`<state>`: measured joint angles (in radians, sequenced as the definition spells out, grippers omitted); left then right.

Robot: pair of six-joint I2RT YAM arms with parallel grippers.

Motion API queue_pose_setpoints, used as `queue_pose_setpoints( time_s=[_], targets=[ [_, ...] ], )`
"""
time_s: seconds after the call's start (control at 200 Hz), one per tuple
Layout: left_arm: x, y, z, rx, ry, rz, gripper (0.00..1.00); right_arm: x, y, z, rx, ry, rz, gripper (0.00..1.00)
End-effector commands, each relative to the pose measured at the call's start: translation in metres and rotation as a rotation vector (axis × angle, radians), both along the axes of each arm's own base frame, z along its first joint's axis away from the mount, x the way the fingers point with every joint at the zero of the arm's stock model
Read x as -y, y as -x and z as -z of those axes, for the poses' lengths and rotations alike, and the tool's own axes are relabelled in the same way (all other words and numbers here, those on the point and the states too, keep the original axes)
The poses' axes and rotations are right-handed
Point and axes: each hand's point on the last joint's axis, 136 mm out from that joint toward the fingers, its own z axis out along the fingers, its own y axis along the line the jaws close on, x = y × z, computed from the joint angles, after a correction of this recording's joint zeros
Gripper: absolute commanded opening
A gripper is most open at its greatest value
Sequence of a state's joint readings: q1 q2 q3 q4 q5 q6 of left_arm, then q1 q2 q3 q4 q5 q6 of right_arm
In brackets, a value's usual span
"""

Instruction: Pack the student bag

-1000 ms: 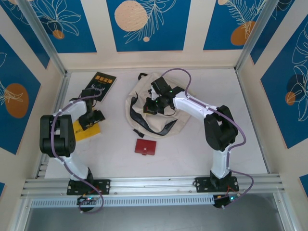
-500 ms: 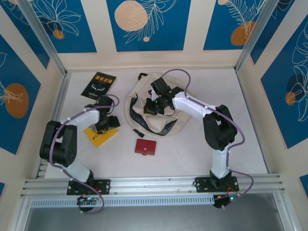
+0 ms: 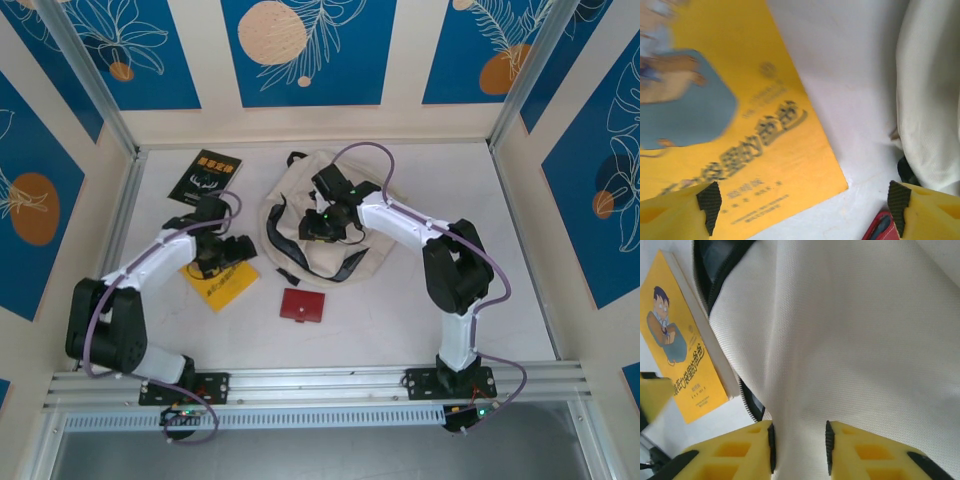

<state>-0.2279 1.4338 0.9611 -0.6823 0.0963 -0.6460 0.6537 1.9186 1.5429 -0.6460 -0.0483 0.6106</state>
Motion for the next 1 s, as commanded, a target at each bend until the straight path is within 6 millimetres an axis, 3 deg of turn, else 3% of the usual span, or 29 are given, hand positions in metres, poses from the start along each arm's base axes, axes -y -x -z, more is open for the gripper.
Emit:
queue_pose_setpoints(
  time_s=[0.0, 0.085, 0.225, 0.365, 0.465, 0.735, 0.995],
  targets=[
    [-0.033, 0.012, -0.008, -0.007, -0.033, -0.056, 0.91, -0.012, 0.001, -0.044, 0.155, 0.041, -0.071, 0.43],
    [-0.054, 0.018, -0.012, 0.010, -0.044, -0.117, 0.94, -0.030, 0.004, -0.050, 0.206, 0.073, -0.123, 0.50],
    [-0.076, 0.031, -0.006, 0.006, -0.034, -0.206, 0.95, -0.075, 0.013, -0.049, 0.231, 0.066, -0.219, 0.52],
    [-0.085, 0.046, 0.014, -0.021, 0.022, -0.303, 0.92, -0.127, 0.029, -0.036, 0.218, 0.026, -0.332, 0.50],
    [-0.087, 0.054, 0.025, -0.031, 0.058, -0.348, 0.90, -0.150, 0.033, -0.019, 0.208, 0.030, -0.375, 0.48],
    [-0.077, 0.062, 0.040, -0.047, 0.138, -0.347, 0.82, -0.164, 0.028, 0.039, 0.126, 0.087, -0.374, 0.44],
    [-0.073, 0.054, 0.045, -0.051, 0.164, -0.334, 0.79, -0.163, 0.030, 0.065, 0.062, 0.112, -0.357, 0.36]
  ],
)
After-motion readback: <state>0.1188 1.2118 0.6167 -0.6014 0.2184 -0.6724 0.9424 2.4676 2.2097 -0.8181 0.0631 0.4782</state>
